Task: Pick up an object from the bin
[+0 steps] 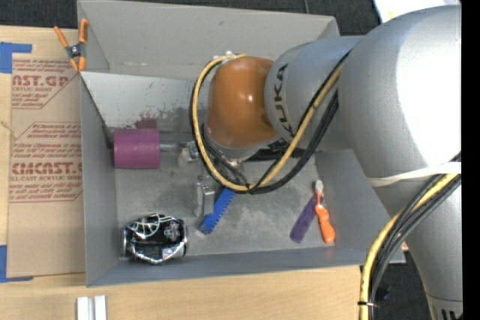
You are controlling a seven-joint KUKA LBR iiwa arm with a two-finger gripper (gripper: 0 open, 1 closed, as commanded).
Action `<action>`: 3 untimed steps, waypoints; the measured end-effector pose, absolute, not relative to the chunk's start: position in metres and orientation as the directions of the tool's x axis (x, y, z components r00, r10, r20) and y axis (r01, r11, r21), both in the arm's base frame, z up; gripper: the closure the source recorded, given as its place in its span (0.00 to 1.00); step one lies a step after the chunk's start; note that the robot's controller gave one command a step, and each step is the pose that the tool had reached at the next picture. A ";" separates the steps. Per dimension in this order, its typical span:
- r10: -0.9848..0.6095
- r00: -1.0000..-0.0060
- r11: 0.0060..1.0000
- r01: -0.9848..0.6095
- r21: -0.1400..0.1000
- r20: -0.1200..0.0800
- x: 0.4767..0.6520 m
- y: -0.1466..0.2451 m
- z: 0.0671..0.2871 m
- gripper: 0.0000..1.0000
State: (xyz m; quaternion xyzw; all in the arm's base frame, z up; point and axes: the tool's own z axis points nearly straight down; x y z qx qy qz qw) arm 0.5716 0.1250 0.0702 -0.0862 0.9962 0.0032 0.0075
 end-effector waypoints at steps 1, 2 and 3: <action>-0.196 -0.980 0.980 -0.197 0.007 -0.017 0.567 0.120 0.070 0.00; -0.095 -0.995 0.995 -0.095 0.009 -0.016 0.558 0.127 0.070 0.00; -0.274 -0.962 0.962 -0.274 0.005 -0.019 0.553 0.120 0.070 0.00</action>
Offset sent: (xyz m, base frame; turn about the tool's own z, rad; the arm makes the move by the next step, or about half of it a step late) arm -0.0244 0.0088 -0.0002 -0.1113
